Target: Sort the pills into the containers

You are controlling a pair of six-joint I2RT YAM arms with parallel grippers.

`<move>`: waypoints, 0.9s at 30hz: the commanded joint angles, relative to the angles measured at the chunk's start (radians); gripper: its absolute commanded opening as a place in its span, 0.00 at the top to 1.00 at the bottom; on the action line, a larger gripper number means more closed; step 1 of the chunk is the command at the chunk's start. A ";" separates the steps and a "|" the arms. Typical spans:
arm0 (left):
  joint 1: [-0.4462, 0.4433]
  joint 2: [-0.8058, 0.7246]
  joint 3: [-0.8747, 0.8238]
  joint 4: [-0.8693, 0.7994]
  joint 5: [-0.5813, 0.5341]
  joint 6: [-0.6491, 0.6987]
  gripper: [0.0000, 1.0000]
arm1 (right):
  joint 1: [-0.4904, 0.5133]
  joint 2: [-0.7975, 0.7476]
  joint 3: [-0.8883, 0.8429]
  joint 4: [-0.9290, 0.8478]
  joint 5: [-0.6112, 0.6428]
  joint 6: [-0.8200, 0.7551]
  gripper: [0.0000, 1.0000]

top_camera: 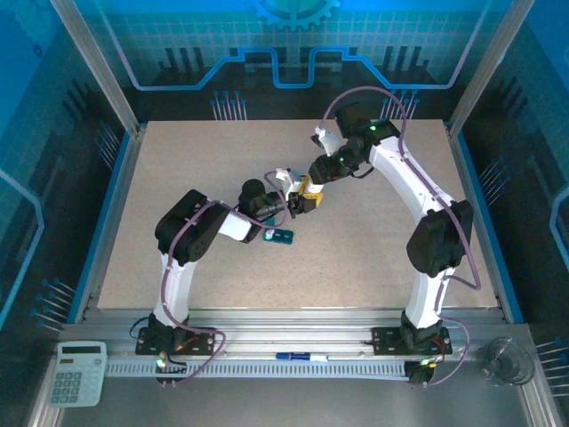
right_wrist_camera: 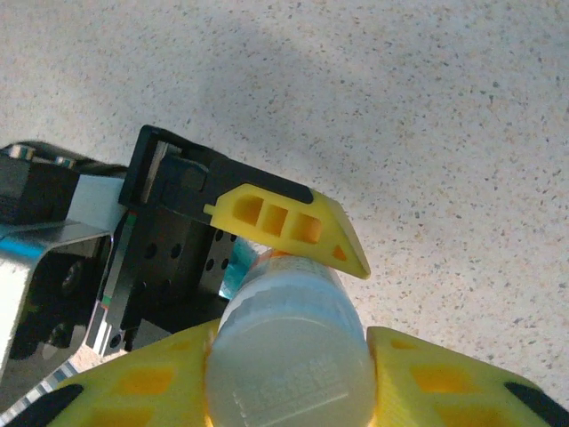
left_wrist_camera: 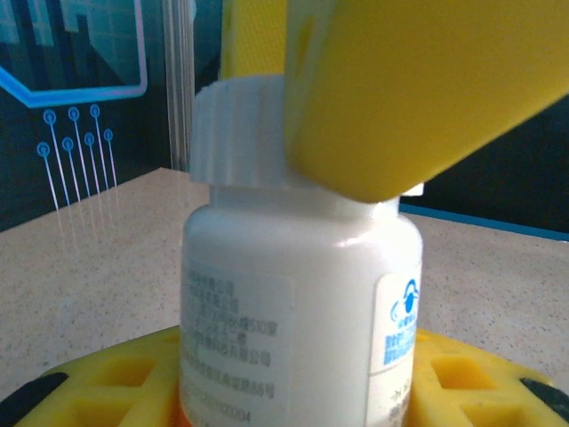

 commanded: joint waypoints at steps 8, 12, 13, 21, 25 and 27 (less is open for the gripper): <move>0.000 -0.032 0.010 0.074 0.021 0.000 1.00 | 0.042 -0.091 -0.189 0.135 0.092 0.355 0.60; 0.000 -0.032 0.006 0.074 0.022 0.000 1.00 | 0.049 -0.097 -0.200 0.144 0.101 0.379 0.57; 0.000 -0.031 0.006 0.074 0.021 0.000 1.00 | 0.049 -0.099 -0.196 0.140 0.102 0.378 0.56; 0.000 -0.028 0.006 0.074 0.023 0.000 1.00 | 0.025 -0.134 -0.149 0.098 0.112 0.356 0.33; 0.000 -0.028 0.008 0.074 0.025 0.000 1.00 | 0.013 -0.163 -0.126 0.071 0.075 0.319 0.26; -0.001 -0.028 0.009 0.074 0.027 0.000 1.00 | 0.010 -0.167 -0.104 0.046 0.073 0.282 0.24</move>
